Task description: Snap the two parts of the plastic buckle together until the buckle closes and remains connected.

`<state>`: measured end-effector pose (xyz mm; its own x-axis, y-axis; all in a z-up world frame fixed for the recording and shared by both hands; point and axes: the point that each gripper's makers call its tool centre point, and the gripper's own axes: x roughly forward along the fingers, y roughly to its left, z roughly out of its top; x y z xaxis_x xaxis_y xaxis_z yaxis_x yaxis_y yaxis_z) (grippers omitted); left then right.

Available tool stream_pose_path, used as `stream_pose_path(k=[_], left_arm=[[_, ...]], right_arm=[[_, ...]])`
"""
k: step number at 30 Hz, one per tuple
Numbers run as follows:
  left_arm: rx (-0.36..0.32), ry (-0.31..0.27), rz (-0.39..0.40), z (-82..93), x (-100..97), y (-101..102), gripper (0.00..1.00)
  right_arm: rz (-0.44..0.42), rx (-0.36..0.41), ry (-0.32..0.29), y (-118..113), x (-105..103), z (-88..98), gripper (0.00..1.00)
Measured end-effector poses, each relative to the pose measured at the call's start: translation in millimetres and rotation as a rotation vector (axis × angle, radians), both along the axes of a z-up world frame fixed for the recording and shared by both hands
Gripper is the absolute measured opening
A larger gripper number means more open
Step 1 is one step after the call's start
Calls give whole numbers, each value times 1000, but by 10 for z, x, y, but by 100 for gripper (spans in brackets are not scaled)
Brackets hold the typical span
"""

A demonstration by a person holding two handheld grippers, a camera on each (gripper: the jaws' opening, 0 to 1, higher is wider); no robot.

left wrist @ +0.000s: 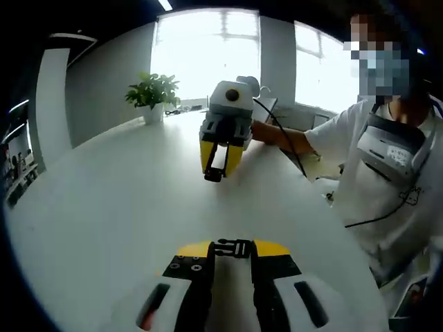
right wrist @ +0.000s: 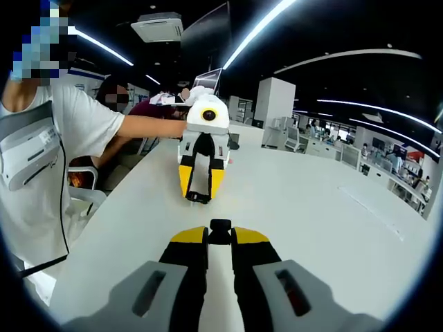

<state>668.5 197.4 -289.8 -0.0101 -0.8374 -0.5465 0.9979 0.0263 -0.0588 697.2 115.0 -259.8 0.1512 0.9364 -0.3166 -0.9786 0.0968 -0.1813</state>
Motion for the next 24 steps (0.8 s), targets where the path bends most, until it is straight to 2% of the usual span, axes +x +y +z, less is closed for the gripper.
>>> stream_pose_path(k=[5,8,11,13,15,17,20,21,22,24], left_arm=[[40,4,-29,-86,-36,28,20],[23,4,-26,-76,-21,26,20],[12,-11,5,-87,-16,25,22],[-11,9,43,-80,-26,29,28],[-44,22,98,-57,-31,22,40],[-53,-4,160,-52,-20,40,48],[-83,-85,308,-16,55,68,48],[-107,-90,374,3,86,80,47],[-117,-82,455,8,119,109,47],[-195,-28,544,78,78,89,48]], right_arm=[[-3,-4,2,-4,11,-15,12],[-7,-6,2,-9,24,-25,12],[-10,-11,5,-14,37,-41,12],[-11,-11,5,-15,41,-42,12],[-13,-12,4,-16,43,-42,12],[-13,-11,5,-13,41,-43,12],[-12,-16,5,-10,39,-52,12],[-11,-17,4,-8,39,-54,12],[-10,-17,4,-5,37,-55,12],[-10,-20,2,1,33,-61,12]])
